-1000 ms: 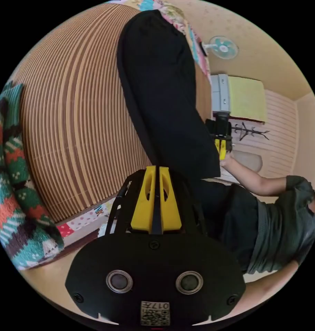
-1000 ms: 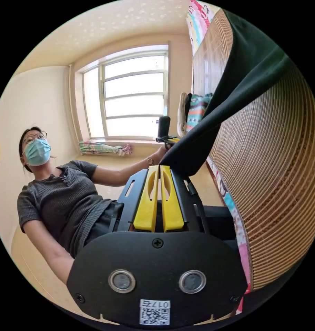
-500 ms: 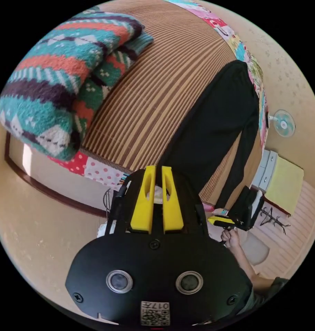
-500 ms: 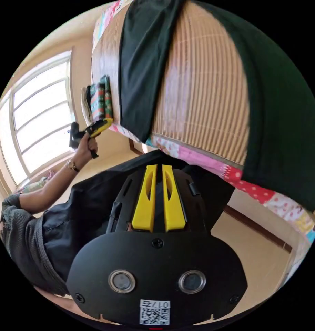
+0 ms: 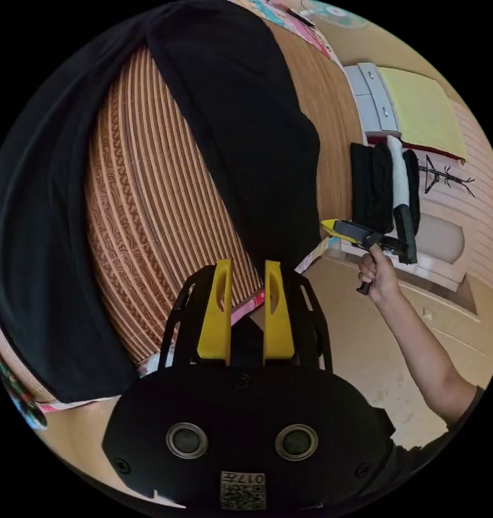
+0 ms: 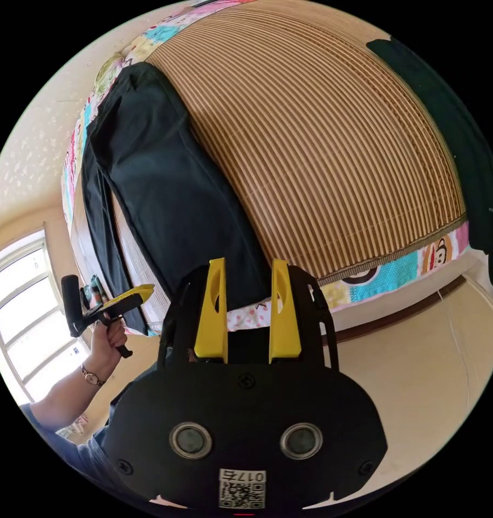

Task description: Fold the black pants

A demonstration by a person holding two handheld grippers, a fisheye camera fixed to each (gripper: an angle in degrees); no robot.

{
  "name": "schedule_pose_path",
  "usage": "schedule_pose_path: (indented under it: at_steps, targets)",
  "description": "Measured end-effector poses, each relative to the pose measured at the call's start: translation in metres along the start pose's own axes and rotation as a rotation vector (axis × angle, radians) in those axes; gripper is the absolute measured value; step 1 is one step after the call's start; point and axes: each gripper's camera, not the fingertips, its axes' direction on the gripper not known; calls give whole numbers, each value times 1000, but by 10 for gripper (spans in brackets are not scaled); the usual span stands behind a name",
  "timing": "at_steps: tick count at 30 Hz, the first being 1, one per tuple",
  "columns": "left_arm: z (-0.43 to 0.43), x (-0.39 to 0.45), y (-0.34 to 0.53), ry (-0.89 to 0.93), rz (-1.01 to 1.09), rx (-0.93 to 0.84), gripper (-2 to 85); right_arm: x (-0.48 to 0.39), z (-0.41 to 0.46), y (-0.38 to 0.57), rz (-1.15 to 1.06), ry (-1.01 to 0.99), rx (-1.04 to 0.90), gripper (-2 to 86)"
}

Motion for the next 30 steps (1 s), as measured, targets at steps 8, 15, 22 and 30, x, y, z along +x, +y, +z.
schedule_pose_path:
  at_steps: [8,15,22,30]
  targets:
    - [42,-6,-1,-214,10,-54,29,25,17,32,-177,-116,-147,44]
    - [49,-65,59,-139,28,-105,-6,61,34,85,-188,-333,-198,29]
    - [28,-109,116,63,-205,77,56,9,-6,127,-343,-193,-118,27]
    - [9,8,112,13,168,84,114,-103,-56,179,-695,-244,-123,28]
